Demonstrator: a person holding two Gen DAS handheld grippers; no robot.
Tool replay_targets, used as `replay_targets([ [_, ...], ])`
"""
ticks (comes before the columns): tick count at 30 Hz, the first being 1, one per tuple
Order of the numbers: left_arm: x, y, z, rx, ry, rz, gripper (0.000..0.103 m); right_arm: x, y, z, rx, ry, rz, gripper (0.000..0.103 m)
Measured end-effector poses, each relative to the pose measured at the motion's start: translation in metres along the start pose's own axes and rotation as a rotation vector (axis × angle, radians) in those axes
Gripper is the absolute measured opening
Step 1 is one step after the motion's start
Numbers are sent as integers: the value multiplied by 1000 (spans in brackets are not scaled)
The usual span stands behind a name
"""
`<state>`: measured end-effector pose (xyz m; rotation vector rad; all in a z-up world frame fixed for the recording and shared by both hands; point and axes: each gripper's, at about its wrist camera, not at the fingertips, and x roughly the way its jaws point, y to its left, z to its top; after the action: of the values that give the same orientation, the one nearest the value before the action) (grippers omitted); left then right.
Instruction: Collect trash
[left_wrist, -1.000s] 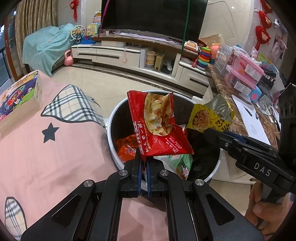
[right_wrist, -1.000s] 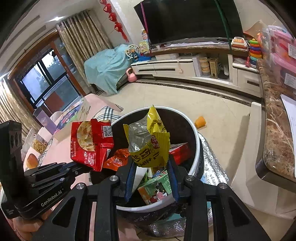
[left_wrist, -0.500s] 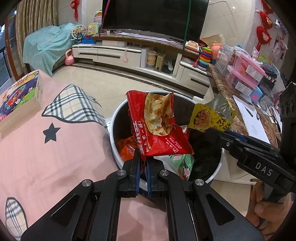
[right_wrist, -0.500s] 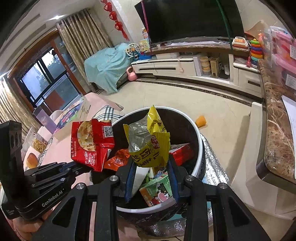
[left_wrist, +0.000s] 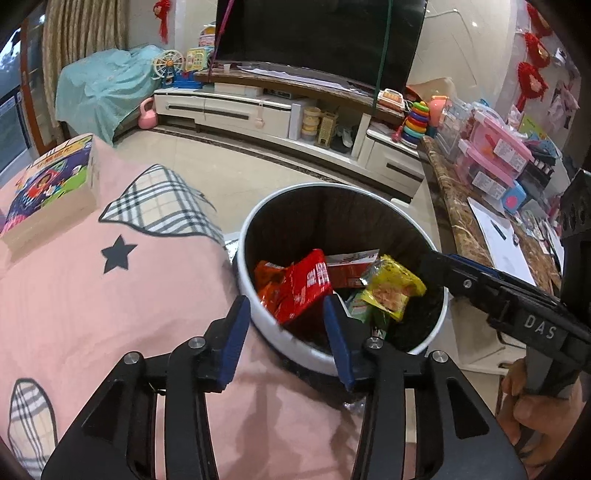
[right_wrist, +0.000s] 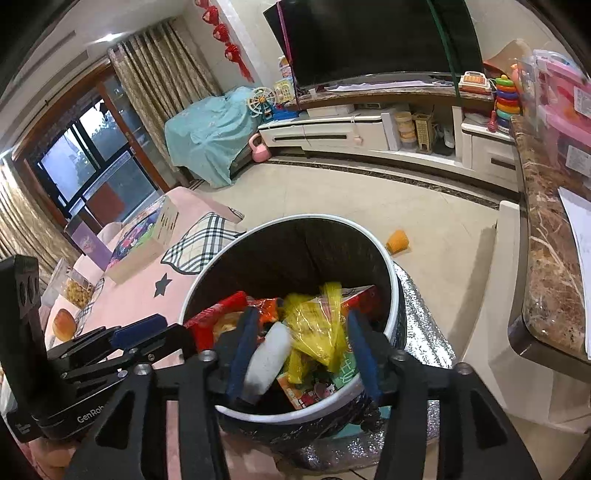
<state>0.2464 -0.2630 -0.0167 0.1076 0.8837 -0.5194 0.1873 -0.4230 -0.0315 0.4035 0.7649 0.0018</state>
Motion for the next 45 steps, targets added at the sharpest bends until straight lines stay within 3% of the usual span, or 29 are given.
replay_targets([
  [3, -14, 7, -9, -15, -30, 7, 46, -9, 2, -5, 7, -17, 7, 63],
  [7, -38, 18, -26, -51, -87, 9, 55, -25, 4, -17, 30, -61, 11, 80],
  [11, -60, 26, -46, -78, -131, 16, 61, -40, 11, -34, 62, -88, 21, 85],
  [18, -96, 41, -86, -126, -217, 61, 89, -68, 32, -65, 82, -173, 3, 96],
  [30, -158, 48, -134, -127, -414, 192, 103, -118, 92, -97, -89, -405, -132, 103],
  [36, -167, 46, -155, -101, -448, 266, 103, -116, 102, -119, -118, -413, -148, 103],
  [45, -185, 45, -165, -94, -489, 290, 103, -127, 108, -131, -119, -442, -136, 103],
])
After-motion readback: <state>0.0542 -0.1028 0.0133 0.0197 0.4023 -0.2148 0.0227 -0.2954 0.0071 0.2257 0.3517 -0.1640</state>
